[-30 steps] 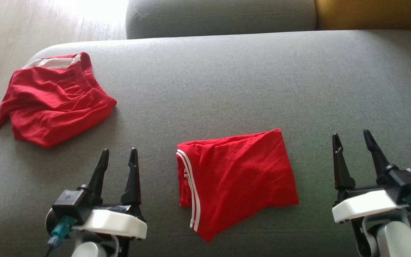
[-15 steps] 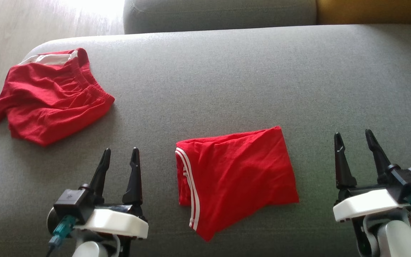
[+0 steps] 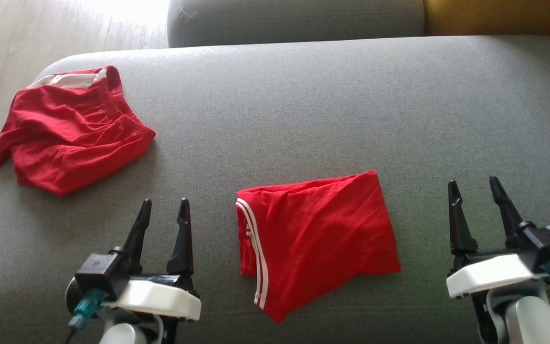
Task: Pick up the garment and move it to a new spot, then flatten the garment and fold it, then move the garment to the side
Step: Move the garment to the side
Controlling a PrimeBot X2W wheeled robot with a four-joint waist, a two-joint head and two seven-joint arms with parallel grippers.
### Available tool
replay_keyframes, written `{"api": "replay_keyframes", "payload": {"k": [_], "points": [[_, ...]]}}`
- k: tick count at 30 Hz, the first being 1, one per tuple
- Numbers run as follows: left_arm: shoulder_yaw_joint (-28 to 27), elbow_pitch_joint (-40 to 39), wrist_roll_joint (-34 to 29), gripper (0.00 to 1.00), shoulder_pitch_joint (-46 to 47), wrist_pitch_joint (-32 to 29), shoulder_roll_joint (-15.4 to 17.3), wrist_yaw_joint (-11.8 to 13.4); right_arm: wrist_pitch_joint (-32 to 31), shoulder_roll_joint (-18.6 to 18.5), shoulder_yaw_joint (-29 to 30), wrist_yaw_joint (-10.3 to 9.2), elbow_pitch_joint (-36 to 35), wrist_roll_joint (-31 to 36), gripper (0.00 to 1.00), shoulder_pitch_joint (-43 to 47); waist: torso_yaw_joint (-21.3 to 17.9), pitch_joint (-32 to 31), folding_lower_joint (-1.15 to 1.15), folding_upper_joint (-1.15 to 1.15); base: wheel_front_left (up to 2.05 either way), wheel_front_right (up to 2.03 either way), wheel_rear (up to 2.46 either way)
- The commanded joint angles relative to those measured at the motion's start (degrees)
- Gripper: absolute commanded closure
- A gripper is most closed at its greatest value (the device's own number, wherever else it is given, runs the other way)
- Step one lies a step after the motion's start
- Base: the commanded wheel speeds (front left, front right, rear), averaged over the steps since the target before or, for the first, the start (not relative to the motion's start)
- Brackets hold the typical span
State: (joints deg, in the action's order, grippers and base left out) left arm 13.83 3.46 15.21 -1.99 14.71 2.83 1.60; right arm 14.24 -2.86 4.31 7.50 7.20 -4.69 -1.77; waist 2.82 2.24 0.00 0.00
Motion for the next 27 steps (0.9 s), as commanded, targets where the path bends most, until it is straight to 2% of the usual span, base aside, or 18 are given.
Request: {"api": "replay_keyframes", "payload": {"k": [1, 11, 15, 18, 22, 27], "points": [[-1.8, -1.7, -0.3, 0.0, 2.6, 0.3, 0.0, 0.5, 0.7, 0.0, -1.1, -0.01, -1.7, 0.0, 0.0, -2.3, 0.0, 0.0, 0.0, 0.0, 0.0, 0.0, 0.0], [-1.4, -1.6, -0.1, 0.0, 3.1, 0.3, 0.0, 0.6, 0.3, 0.0, -0.9, -0.01, -1.5, 0.3, 0.0, -2.6, 0.6, 1.1, 0.0, 0.0, 0.0, 0.0, 0.0], [-1.2, -1.4, -0.1, 0.0, 4.2, 0.3, 0.0, 0.5, -1.5, 0.0, -4.1, -0.01, -0.3, -0.6, 0.0, -4.1, 1.0, 3.2, 0.0, 0.0, 0.0, 0.0, 0.0], [-0.8, -1.0, -0.3, 0.0, 5.3, 0.3, 0.0, 0.4, -5.2, -0.1, -6.8, -0.01, 2.1, -3.9, 0.0, -5.6, 1.5, 5.0, 0.0, 0.0, 0.0, 0.0, 0.0], [-0.2, -0.8, -0.4, 0.0, 6.8, 0.3, 0.0, 0.3, -10.7, -2.1, -10.4, -0.01, 4.9, -9.5, 0.0, -8.2, 2.4, 7.3, 0.0, 0.0, 0.0, 0.0, 0.0], [0.6, -0.4, -0.4, 0.0, 7.9, 0.3, 0.0, 0.5, -16.3, -4.3, -12.1, -0.01, 7.7, -13.8, 0.0, -10.4, 3.4, 9.0, 0.0, 0.0, 0.0, 0.0, 0.0]]}}
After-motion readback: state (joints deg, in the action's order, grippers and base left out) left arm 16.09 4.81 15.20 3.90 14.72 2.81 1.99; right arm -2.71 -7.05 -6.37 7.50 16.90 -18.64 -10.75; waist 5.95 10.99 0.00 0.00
